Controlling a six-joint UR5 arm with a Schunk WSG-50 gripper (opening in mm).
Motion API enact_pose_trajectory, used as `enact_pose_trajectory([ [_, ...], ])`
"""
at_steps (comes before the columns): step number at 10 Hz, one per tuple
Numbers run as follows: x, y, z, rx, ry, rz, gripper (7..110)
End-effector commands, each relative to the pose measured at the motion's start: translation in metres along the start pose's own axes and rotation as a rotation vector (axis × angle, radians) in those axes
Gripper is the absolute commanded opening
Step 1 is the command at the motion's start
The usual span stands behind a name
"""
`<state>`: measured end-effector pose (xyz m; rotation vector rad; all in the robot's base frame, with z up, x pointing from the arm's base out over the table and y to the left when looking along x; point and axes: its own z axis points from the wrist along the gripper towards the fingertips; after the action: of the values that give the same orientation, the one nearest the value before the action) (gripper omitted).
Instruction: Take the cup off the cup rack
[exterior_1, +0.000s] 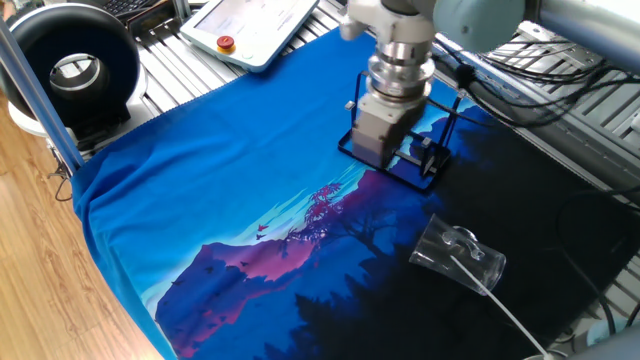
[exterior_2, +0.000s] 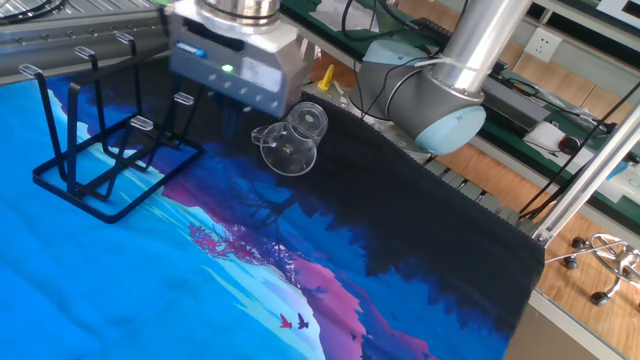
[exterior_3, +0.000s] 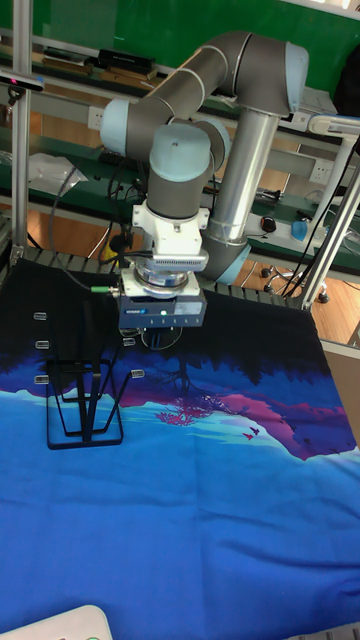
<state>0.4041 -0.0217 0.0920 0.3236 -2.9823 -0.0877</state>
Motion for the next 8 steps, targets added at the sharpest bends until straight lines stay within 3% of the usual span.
enact_pose_trajectory([
  [1,0.060,0.007,-0.006,-0.020,0.122,0.022,7],
  [2,0.063,0.002,-0.005,-0.006,0.137,0.026,7],
  [4,0.053,-0.009,0.008,-0.005,0.100,0.012,7],
  [7,0.012,-0.010,0.011,-0.020,-0.046,-0.019,7],
  [8,-0.005,-0.001,0.009,-0.056,-0.114,-0.025,7],
])
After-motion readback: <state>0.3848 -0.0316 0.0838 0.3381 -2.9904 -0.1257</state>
